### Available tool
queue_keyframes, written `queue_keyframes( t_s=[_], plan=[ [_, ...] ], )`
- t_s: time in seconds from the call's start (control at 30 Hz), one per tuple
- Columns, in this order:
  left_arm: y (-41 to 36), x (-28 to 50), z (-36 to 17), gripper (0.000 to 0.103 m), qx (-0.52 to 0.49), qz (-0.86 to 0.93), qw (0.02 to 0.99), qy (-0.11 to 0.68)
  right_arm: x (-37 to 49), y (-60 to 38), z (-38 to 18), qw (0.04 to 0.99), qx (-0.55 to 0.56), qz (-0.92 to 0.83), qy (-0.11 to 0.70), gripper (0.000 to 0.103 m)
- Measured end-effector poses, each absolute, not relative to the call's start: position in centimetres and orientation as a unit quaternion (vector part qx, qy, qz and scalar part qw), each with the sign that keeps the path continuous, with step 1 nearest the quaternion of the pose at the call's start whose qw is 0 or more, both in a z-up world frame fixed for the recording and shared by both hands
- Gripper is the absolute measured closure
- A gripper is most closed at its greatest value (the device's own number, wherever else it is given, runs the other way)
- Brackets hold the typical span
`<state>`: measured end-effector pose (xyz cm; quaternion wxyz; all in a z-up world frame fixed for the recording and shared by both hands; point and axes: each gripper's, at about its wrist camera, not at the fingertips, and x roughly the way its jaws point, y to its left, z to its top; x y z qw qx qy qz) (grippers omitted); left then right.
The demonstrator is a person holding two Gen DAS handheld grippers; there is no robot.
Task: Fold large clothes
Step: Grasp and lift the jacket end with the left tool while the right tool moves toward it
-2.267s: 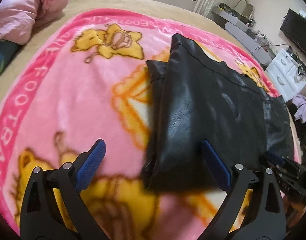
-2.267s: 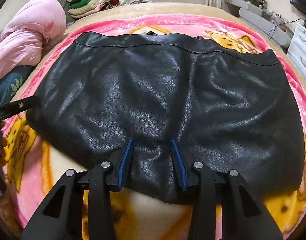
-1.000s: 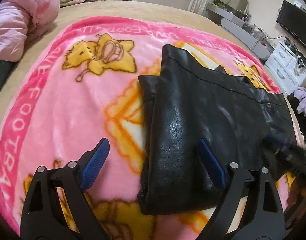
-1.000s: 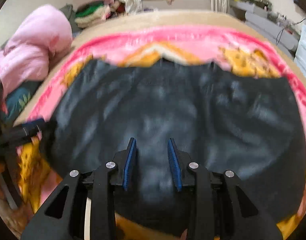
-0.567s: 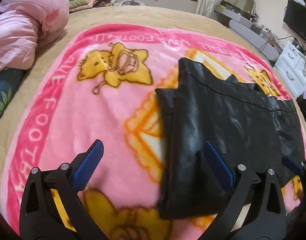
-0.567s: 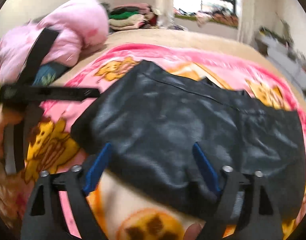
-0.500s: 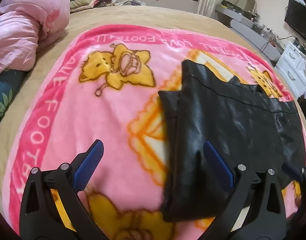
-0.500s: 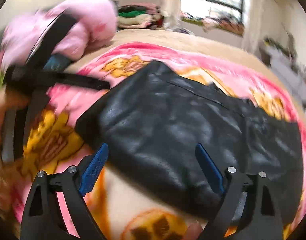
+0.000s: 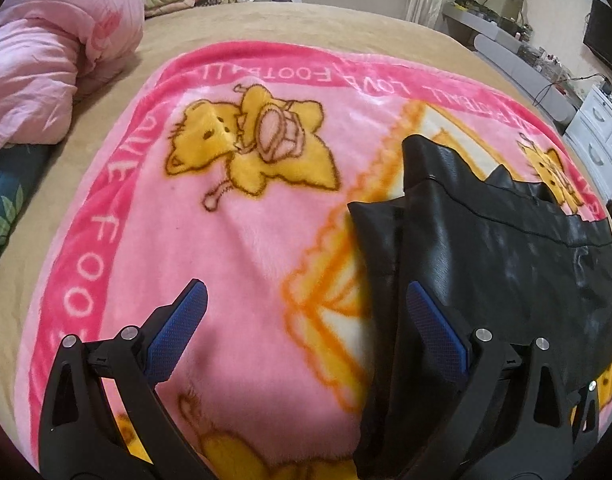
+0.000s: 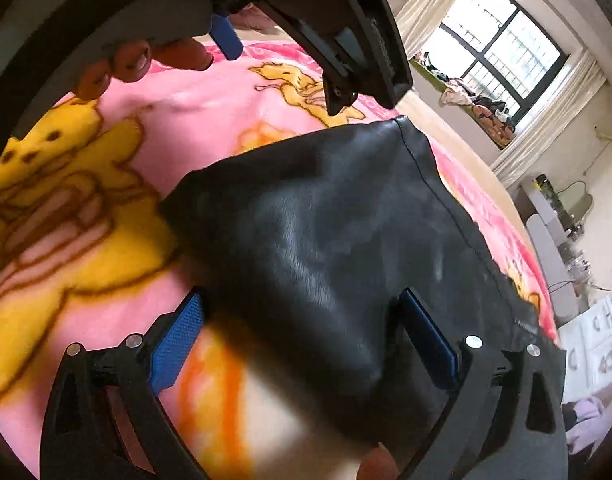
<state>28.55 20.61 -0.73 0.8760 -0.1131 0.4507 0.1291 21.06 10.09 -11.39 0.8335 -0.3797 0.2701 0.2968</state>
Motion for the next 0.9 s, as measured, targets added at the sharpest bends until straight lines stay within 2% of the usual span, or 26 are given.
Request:
queue_keyframes(
  t_s=[0.17, 0.23, 0.27, 0.33, 0.43, 0.53, 0.7, 0.77, 0.83, 0.9],
  plan=[
    [21.2, 30.0, -1.5, 0.01, -0.161, 0.084, 0.867, 0.464, 22.2, 10.9, -11.8, 0.836, -0.387, 0.293, 0.256, 0.009],
    [21.4, 30.7, -2.0, 0.01, -0.191, 0.058, 0.86, 0.47, 21.8, 11.0, -11.6, 0.838, -0.389, 0.296, 0.244, 0.024],
    [21.4, 31.1, -2.2, 0.01, -0.201, 0.05, 0.856, 0.473, 21.6, 10.9, -11.5, 0.838, -0.391, 0.299, 0.236, 0.028],
    [21.5, 31.9, -2.7, 0.01, -0.221, 0.032, 0.847, 0.482, 20.7, 10.9, -11.3, 0.837, -0.403, 0.304, 0.211, 0.044],
    [21.5, 32.8, -3.5, 0.01, -0.246, 0.014, 0.833, 0.495, 19.7, 10.5, -10.8, 0.841, -0.409, 0.303, 0.183, 0.058],
    [21.5, 33.2, -3.9, 0.01, -0.274, 0.001, 0.824, 0.497, 19.4, 10.1, -10.1, 0.847, -0.402, 0.303, 0.172, 0.066],
    [20.9, 33.3, -3.8, 0.01, -0.314, -0.034, 0.811, 0.492, 19.1, 9.5, -9.2, 0.853, -0.387, 0.304, 0.172, 0.071],
    [20.2, 33.4, -3.9, 0.016, -0.319, -0.046, 0.806, 0.497, 18.9, 9.5, -9.0, 0.854, -0.386, 0.303, 0.171, 0.072],
    [19.5, 33.5, -3.8, 0.039, -0.306, -0.05, 0.808, 0.501, 19.0, 9.4, -8.8, 0.858, -0.37, 0.308, 0.178, 0.073],
    [19.0, 33.4, -3.2, 0.043, -0.293, -0.044, 0.816, 0.497, 18.9, 9.0, -8.7, 0.861, -0.36, 0.311, 0.179, 0.074]
  ],
)
